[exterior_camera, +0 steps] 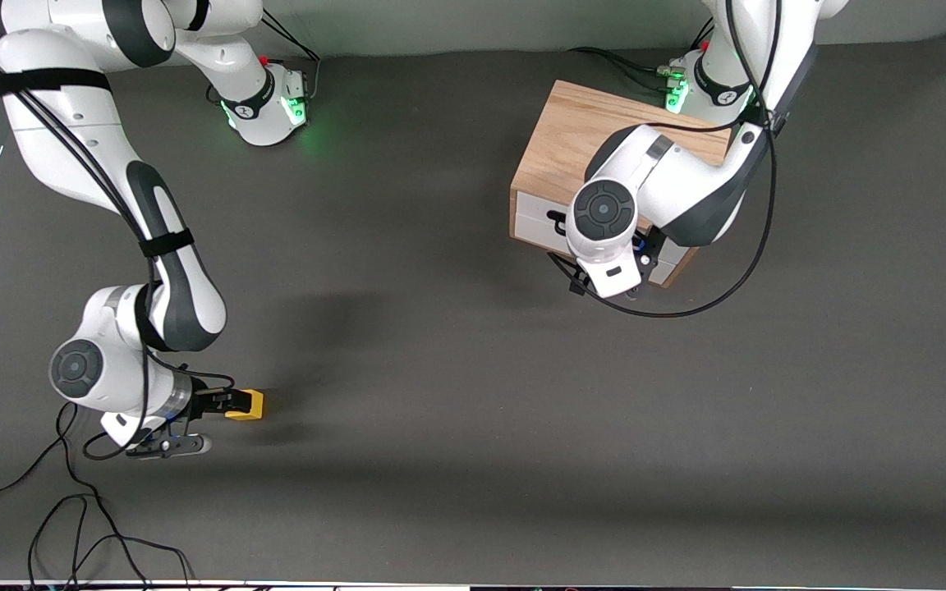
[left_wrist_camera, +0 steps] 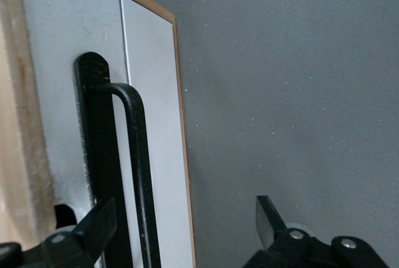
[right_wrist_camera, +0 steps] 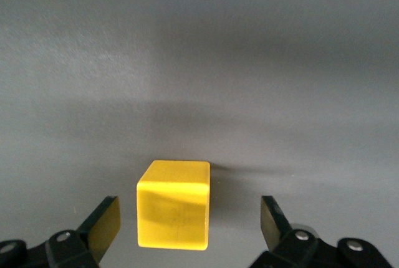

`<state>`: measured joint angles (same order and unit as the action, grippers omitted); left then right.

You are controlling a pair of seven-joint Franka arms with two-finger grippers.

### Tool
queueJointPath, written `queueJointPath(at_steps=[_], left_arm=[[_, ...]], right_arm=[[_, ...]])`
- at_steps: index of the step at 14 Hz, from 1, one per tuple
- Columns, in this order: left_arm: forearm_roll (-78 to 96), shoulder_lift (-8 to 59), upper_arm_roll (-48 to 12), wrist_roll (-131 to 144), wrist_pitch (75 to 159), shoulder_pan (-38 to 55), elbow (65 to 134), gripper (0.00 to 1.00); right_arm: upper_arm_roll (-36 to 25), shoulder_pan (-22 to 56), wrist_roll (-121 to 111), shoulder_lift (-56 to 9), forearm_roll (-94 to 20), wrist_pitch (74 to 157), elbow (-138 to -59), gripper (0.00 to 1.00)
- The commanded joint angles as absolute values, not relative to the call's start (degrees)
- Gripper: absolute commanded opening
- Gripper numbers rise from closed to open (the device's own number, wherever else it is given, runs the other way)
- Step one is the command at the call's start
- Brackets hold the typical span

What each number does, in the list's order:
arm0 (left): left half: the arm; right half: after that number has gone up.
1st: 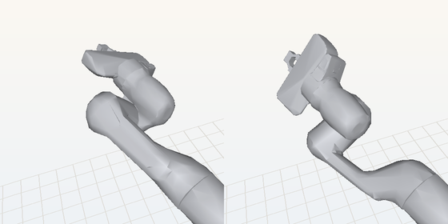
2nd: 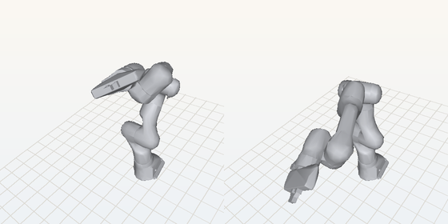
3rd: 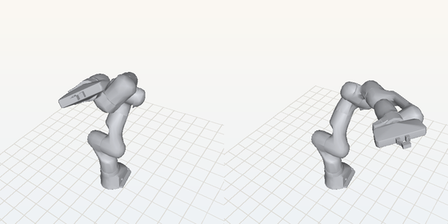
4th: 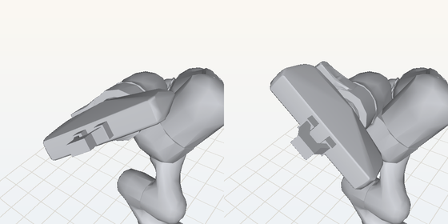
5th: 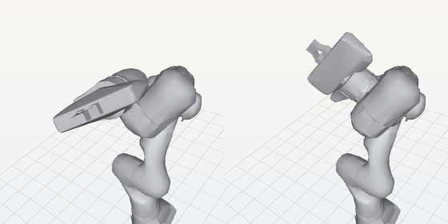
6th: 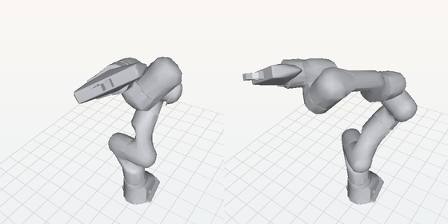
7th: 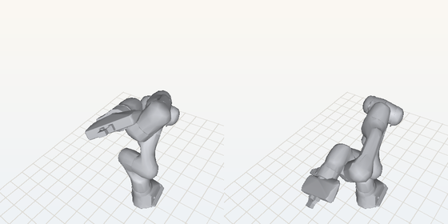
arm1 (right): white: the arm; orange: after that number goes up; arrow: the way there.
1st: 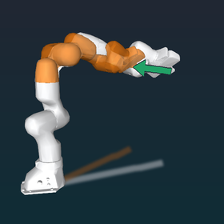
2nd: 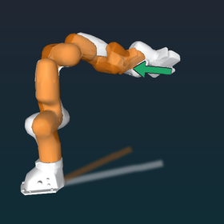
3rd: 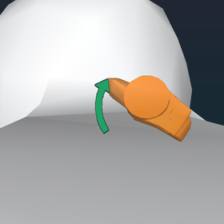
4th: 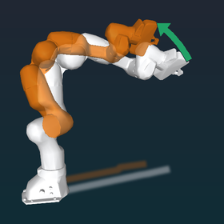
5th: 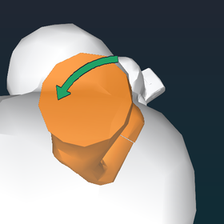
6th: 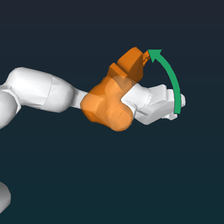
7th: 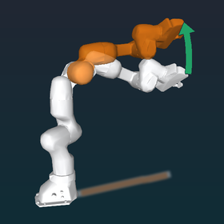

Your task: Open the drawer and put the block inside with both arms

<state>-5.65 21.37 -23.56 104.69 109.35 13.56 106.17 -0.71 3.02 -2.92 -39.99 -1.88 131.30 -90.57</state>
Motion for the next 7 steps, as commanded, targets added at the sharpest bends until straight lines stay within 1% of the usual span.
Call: queueJointPath(at_steps=[1, 7], left_arm=[[-6.68, 21.44, -23.73, 106.0, 110.91, 13.62, 107.32, 1.0], [-7.38, 23.03, -23.73, 106.0, 111.62, 13.54, 106.96, 1.0]], right_arm=[[-0.79, 3.78, -1.23, -38.93, -3.25, 132.62, -92.28, 1.0], [-0.7, 3.69, -1.14, -39.9, -3.25, 135.17, -94.22, 1.0]])
